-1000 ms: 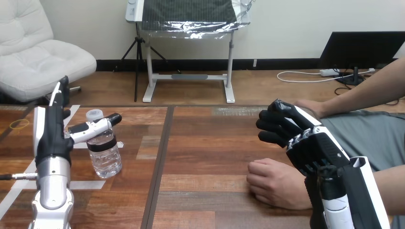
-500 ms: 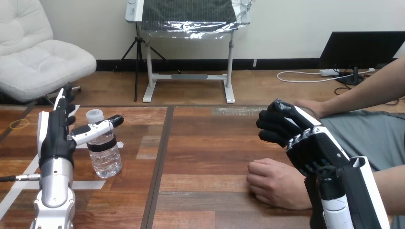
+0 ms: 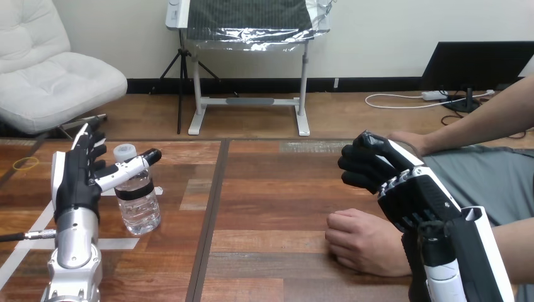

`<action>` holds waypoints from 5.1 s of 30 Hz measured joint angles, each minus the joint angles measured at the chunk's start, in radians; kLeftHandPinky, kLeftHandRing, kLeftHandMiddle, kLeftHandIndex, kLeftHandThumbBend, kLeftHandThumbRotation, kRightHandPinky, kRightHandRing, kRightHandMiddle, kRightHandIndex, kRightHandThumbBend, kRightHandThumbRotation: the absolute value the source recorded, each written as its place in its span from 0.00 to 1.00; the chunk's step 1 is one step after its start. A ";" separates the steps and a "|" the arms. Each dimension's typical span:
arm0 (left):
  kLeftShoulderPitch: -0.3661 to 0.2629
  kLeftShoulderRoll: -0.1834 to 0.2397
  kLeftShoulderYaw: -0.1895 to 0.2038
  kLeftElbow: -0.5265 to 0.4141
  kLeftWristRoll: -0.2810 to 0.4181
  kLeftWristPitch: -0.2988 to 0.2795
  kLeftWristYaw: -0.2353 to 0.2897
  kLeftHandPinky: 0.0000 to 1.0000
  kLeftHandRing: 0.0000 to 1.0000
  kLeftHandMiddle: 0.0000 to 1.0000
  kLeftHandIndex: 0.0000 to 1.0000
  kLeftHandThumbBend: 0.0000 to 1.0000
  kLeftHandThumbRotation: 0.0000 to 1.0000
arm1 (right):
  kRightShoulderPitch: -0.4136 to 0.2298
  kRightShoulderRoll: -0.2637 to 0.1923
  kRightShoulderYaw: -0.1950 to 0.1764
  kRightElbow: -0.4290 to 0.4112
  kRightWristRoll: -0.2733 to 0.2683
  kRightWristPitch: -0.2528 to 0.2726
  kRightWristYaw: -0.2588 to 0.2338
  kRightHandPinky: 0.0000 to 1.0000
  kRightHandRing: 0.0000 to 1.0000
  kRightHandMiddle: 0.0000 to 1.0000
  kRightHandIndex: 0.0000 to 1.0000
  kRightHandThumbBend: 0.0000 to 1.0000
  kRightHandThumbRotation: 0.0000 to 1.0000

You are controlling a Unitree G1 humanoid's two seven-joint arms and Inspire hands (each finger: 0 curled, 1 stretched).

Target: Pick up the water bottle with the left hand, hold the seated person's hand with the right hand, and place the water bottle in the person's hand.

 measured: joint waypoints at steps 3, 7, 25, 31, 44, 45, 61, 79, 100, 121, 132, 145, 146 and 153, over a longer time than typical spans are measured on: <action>-0.006 -0.002 0.000 0.007 -0.008 0.008 -0.002 0.81 0.87 0.89 0.89 0.97 0.24 | 0.000 0.000 0.000 0.000 0.001 0.000 0.000 0.80 0.82 0.82 0.83 0.63 0.91; -0.015 -0.006 0.000 0.020 -0.019 0.019 -0.007 0.81 0.88 0.90 0.89 0.97 0.25 | 0.000 0.000 0.000 0.000 0.003 0.000 0.002 0.81 0.82 0.82 0.84 0.63 0.91; -0.029 -0.014 -0.008 0.065 -0.030 0.045 -0.012 0.82 0.90 0.91 0.90 0.99 0.28 | 0.000 -0.001 0.000 0.000 0.019 0.000 0.017 0.81 0.83 0.83 0.83 0.62 0.90; -0.033 -0.014 -0.010 0.082 -0.030 0.046 -0.012 0.82 0.89 0.91 0.90 1.00 0.29 | 0.000 -0.001 0.000 0.000 0.019 0.000 0.018 0.79 0.82 0.83 0.83 0.61 0.90; -0.046 -0.014 -0.018 0.120 -0.028 0.050 -0.017 0.82 0.91 0.92 0.92 1.00 0.28 | 0.000 -0.001 0.000 0.000 0.018 0.000 0.020 0.78 0.82 0.83 0.83 0.61 0.90; -0.047 -0.014 -0.020 0.121 -0.028 0.051 -0.017 0.82 0.91 0.92 0.92 1.00 0.28 | 0.000 -0.001 0.000 0.000 0.018 0.000 0.020 0.78 0.82 0.83 0.83 0.61 0.90; -0.066 -0.018 -0.043 0.147 -0.026 0.059 -0.029 0.82 0.92 0.93 0.92 1.00 0.24 | 0.000 -0.001 0.000 0.000 0.023 -0.001 0.032 0.78 0.81 0.82 0.82 0.61 0.88; -0.077 -0.021 -0.051 0.150 -0.025 0.084 -0.035 0.83 0.92 0.93 0.92 0.99 0.21 | -0.001 -0.001 0.000 0.000 0.026 -0.011 0.036 0.76 0.81 0.82 0.82 0.60 0.88; -0.093 -0.035 -0.070 0.152 -0.017 0.105 -0.023 0.65 0.80 0.84 0.80 0.98 0.09 | -0.001 -0.001 -0.004 0.000 0.020 -0.012 0.036 0.75 0.80 0.82 0.82 0.58 0.89; -0.097 -0.065 -0.077 0.152 -0.014 0.114 0.052 0.31 0.38 0.47 0.50 0.69 0.00 | -0.001 -0.001 -0.004 0.000 0.019 -0.012 0.034 0.75 0.80 0.82 0.82 0.58 0.89; -0.098 -0.064 -0.079 0.152 0.009 0.114 0.071 0.30 0.37 0.44 0.44 0.66 0.00 | -0.001 -0.001 -0.003 0.000 0.020 -0.012 0.034 0.75 0.81 0.82 0.82 0.59 0.89; -0.098 -0.064 -0.081 0.152 0.016 0.112 0.084 0.31 0.37 0.43 0.43 0.68 0.00 | -0.001 -0.001 0.001 0.000 0.020 -0.012 0.034 0.76 0.81 0.82 0.83 0.61 0.89; -0.098 -0.064 -0.082 0.152 0.017 0.112 0.084 0.32 0.37 0.43 0.44 0.68 0.00 | -0.001 -0.001 0.001 0.000 0.020 -0.012 0.034 0.76 0.81 0.82 0.83 0.61 0.90; -0.094 -0.064 -0.087 0.150 0.032 0.102 0.098 0.33 0.37 0.43 0.44 0.71 0.00 | -0.001 0.002 -0.002 0.000 0.005 -0.012 0.030 0.76 0.80 0.81 0.82 0.61 0.91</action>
